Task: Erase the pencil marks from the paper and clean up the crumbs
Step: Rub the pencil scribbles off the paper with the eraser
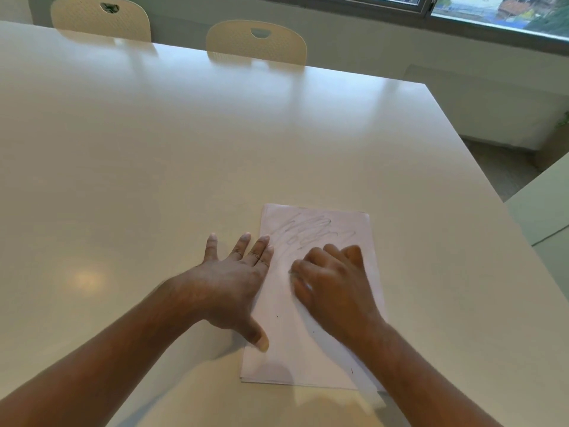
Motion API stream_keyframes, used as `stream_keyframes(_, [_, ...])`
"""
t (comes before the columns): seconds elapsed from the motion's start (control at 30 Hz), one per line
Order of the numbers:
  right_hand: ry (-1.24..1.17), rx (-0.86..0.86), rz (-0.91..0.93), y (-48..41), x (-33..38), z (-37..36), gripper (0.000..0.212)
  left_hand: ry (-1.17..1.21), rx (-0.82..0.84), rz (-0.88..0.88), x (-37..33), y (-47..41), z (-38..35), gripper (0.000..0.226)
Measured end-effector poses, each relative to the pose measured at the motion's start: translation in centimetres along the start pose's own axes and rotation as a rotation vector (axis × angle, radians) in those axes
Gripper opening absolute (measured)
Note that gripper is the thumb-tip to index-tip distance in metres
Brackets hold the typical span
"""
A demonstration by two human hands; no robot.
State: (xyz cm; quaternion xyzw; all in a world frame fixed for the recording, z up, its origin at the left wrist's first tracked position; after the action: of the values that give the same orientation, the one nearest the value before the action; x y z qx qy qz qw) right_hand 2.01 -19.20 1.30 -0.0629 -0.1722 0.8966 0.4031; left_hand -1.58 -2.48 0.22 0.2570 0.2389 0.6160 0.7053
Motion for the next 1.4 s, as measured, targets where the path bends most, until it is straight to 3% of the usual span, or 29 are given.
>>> stream_keyframes(0.17, [0.097,-0.018,-0.243,-1.0,-5.2,0.4,0.028,-0.003,-0.012,-0.005,0.2,-0.1,-0.1,0.154])
stream_keyframes(0.37, [-0.017,0.029,-0.032,1.7,-1.0,0.9,0.021,-0.074,-0.053,-0.033,0.1,-0.2,0.1,0.152])
stream_keyframes(0.53, [0.02,-0.038,-0.255,3.0,-4.5,1.5,0.018,-0.095,-0.091,-0.067,0.0,0.0,0.3,0.153])
stream_keyframes(0.67, [0.003,-0.023,-0.213,3.3,-3.7,1.0,0.009,-0.092,-0.123,-0.112,0.2,0.3,1.3,0.152])
stream_keyframes(0.83, [-0.01,-0.032,-0.247,3.6,-4.0,1.3,0.007,0.04,-0.336,-0.121,-1.5,-0.6,4.5,0.122])
stream_keyframes(1.0, [-0.006,-0.019,-0.221,3.5,-3.7,1.5,0.011,0.111,-0.361,-0.231,-4.6,-1.9,4.4,0.123])
stream_keyframes(1.13, [-0.048,-0.028,-0.215,3.4,-3.3,1.8,0.013,0.085,-0.354,-0.194,-4.8,-3.0,4.4,0.128])
stream_keyframes(1.27, [-0.061,0.006,-0.081,3.7,-1.1,1.6,0.017,0.047,-0.326,-0.176,-4.9,-3.4,4.0,0.128])
stream_keyframes(1.4, [0.029,-0.024,-0.278,1.7,-5.9,1.2,0.021,0.063,-0.327,-0.18,-4.6,-3.7,4.1,0.13])
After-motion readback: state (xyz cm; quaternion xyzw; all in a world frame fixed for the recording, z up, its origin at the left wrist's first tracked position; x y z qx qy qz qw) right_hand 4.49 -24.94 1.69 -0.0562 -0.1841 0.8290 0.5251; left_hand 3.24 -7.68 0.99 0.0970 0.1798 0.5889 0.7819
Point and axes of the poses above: each hand's wrist, its own y-axis away from the middle knuckle, its own z-axis out of the back of the hand, x = y × z, the point moved 6 cm from there along -y, towards the middle knuckle, and after that the axes turned 4 degrees about z, right-handed, at the moved point
